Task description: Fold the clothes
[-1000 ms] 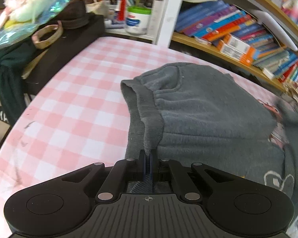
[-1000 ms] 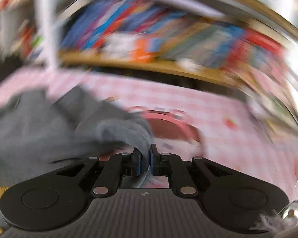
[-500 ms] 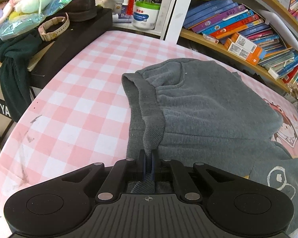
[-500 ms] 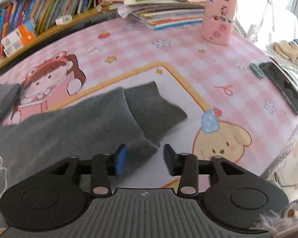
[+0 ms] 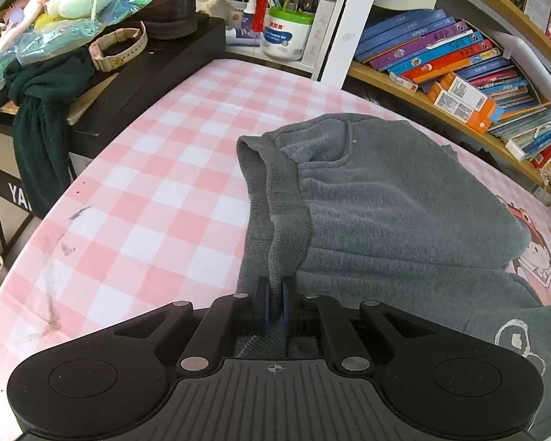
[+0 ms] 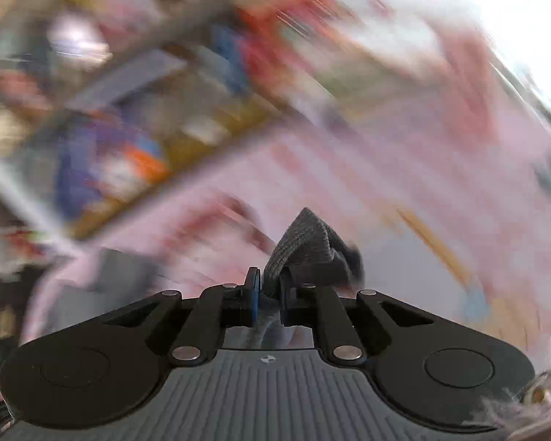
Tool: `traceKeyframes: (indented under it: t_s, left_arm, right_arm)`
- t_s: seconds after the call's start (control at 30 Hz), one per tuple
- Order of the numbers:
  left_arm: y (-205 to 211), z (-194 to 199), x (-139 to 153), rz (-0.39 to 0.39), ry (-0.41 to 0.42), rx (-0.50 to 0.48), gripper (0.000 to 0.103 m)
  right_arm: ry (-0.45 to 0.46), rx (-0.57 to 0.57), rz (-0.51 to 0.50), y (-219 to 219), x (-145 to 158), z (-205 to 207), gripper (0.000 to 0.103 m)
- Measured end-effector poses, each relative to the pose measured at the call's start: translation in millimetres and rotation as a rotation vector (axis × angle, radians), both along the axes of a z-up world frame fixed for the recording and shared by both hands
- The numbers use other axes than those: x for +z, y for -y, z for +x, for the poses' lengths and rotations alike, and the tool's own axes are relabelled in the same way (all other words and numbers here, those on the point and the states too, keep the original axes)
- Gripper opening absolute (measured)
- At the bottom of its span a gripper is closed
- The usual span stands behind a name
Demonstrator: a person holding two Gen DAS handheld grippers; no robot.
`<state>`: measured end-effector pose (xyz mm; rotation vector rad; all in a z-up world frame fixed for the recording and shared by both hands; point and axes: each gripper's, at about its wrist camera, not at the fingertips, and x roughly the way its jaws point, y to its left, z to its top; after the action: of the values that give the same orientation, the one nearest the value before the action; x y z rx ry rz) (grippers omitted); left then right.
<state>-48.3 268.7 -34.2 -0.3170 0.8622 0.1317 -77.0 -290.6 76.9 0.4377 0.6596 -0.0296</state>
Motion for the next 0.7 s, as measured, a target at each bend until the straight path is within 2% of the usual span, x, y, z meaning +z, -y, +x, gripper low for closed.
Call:
traceKeyframes:
  t_s: [0.03,0.07,0.17,0.2,0.27,0.3,0.33,0.37,0.47,0.53,0.67,0.7]
  left_arm:
    - [0.6,-0.4,0.1,0.0,0.003,0.004,0.008]
    - [1.2,-1.2,-0.2,-0.002,0.008,0.008,0.008]
    - [2.0,-4.2,-2.4,-0.028,0.022,0.015,0.008]
    - [2.5,-5.1,-3.1,-0.035,0.025,0.007,0.009]
    - [4.5,-6.4,-1.9,-0.028,0.026,-0.018,0.01]
    - [4.8,-7.6,0.5,-0.015,0.034,-0.022,0.013]
    - [5.0,-8.9,2.9,-0.002,0.042,-0.026,0.016]
    - [5.0,-10.0,5.4,0.01,0.051,-0.028,0.018]
    - [1.3,-11.6,12.1,0.018,0.097,-0.003,0.023]
    - [-0.6,-4.6,13.0,0.011,0.099,-0.002,0.031]
    - [3.0,19.7,3.9,-0.007,0.056,-0.012,0.031]
    - [2.7,24.3,-0.2,-0.023,0.046,-0.004,0.025]
  right_arm:
    - [0.017,0.024,-0.048,-3.3,13.4,-4.6,0.009]
    - [-0.017,0.016,-0.102,-2.2,14.7,-7.0,0.009]
    - [-0.217,-0.06,-0.216,14.8,-23.3,-8.1,0.01]
    - [-0.302,-0.088,-0.214,22.1,-46.4,-7.4,0.012]
    - [-0.414,-0.135,-0.247,25.1,-77.2,-8.8,0.025]
    - [-0.433,-0.182,-0.298,22.3,-83.7,-11.6,0.029]
    - [-0.412,-0.221,-0.338,19.2,-83.9,-14.8,0.036]
    - [-0.376,-0.249,-0.349,17.2,-80.9,-17.9,0.05]
    - [-0.259,-0.249,-0.307,3.5,-65.8,-17.1,0.051]
    - [-0.224,-0.15,-0.293,-14.1,-61.7,-6.6,0.051]
    - [-0.213,0.034,-0.284,-55.4,-65.4,14.8,0.05]
    - [-0.221,0.064,-0.281,-63.4,-69.3,19.7,0.05]
